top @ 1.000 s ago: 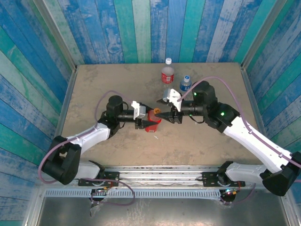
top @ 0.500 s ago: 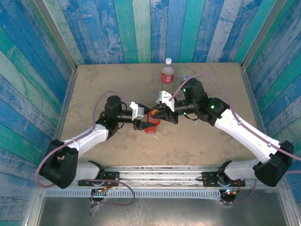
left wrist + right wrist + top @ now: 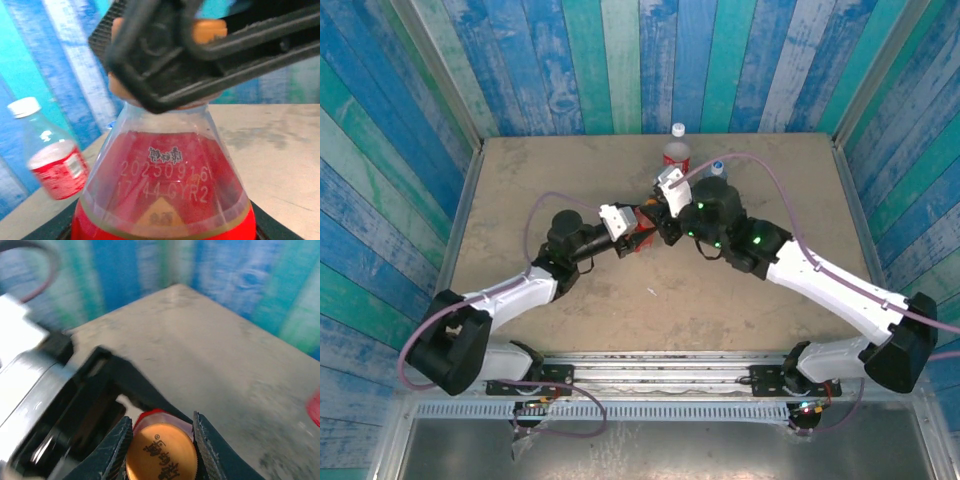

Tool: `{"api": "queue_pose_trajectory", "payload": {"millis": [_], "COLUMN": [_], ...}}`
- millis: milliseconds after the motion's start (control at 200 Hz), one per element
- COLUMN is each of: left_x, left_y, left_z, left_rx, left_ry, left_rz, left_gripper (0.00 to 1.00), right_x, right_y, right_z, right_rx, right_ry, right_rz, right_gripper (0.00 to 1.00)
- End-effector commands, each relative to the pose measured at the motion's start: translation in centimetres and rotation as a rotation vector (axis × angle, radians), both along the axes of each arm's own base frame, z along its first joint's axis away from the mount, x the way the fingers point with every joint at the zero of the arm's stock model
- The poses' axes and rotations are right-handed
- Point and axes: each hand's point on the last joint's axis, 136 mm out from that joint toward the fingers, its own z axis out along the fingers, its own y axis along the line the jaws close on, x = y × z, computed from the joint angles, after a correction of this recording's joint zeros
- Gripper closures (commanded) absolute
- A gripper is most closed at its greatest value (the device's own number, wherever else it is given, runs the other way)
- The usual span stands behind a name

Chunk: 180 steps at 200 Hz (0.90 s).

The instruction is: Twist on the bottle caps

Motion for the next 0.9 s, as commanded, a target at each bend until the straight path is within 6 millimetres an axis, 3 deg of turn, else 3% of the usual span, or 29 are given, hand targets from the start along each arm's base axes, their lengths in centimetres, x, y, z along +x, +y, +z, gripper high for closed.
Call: {"api": "queue_pose_trajectory", "payload": {"millis": [0,130,210,325,536,716,896], "left_x": [5.3,4.7,3.7,1.2,-4.4,-8.1,-9.3], "left_y": [3.1,3.0,2.3,0.9,-0.9,-1.2,-1.0], "left_z": [0.7,0.4,-0.1,-0.8,-1.8,-0.8,0.1], "left_rx": [0.006,-0.003,0.017,-0.012,0.05,0.076,0.071], "left_ry": [-0.066,-0.06,-0.063,0.02,0.082,0.101,0.08], "left_rz": [0.39,0.377,0.297,0.013,-0.372,-0.609,-0.666], "left_gripper": [0.51,0.51,0.5,0.51,0.5,0.5,0.49], "right_x": [2.3,2.3,1.7,-0.8,-6.0,-9.0,-9.1], "right_y": [-2.5,-1.8,-1.2,0.0,-0.9,-2.0,-1.8], "right_z": [-1.1,-0.7,0.1,1.7,3.5,4.1,2.8], "right_rx": [0.061,0.041,0.015,-0.031,-0.061,-0.06,-0.072], "right_ry": [0.057,0.042,0.013,-0.074,-0.245,-0.226,-0.114], "right_rz": [-0.381,-0.359,-0.262,-0.011,0.318,0.475,0.526], "right_gripper": [0.99,0.94,0.86,0.6,0.37,0.35,0.4]}}
